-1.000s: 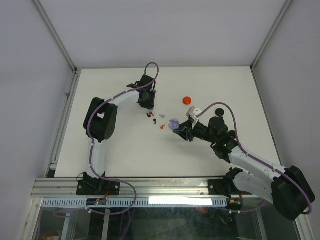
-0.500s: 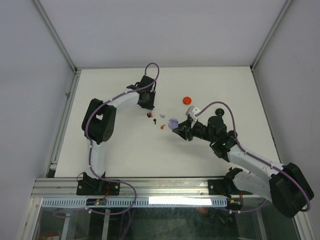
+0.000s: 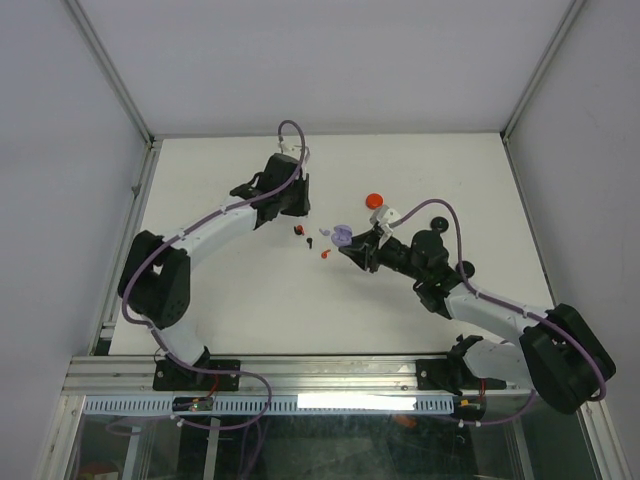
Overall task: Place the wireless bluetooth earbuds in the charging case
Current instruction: Pick up the earbud from the center of the board, then place the earbud in the charging case.
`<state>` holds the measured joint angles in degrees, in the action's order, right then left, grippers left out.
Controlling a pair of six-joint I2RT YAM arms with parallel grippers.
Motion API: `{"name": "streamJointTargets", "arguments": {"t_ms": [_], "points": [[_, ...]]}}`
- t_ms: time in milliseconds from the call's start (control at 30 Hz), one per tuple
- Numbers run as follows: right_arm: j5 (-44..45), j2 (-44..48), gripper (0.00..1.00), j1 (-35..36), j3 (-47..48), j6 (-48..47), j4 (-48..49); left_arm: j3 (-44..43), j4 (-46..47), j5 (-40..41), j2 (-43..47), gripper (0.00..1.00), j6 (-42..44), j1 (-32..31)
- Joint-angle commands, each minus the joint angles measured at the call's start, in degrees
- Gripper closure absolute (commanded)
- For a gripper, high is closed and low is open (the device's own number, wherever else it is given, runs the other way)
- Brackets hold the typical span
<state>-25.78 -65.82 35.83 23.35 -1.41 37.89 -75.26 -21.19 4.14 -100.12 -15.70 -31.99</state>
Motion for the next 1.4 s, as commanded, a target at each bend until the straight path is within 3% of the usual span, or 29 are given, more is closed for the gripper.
{"name": "streamJointTargets", "arguments": {"t_ms": [0, 367, 633, 1367], "points": [[3.1, -1.4, 1.00, 0.4, 2.5, 0.7, 10.3, 3.6, 7.9, 2.0, 8.9, 1.00, -0.4, -2.6], [4.9, -3.2, 1.00, 0.4, 2.8, -0.7, 16.3, 13.0, 19.8, 5.1, 24.6, 1.00, 1.4, -10.6], [5.7, -3.6, 1.00, 0.4, 2.8, -0.6, 18.4, 16.6, 25.5, 2.5, 29.7, 1.00, 3.1, -14.3], [5.2, -1.7, 1.00, 0.6, 2.8, -0.7, 18.4, 20.2, 30.5, 4.9, 27.0, 1.00, 6.6, -18.5]]}}
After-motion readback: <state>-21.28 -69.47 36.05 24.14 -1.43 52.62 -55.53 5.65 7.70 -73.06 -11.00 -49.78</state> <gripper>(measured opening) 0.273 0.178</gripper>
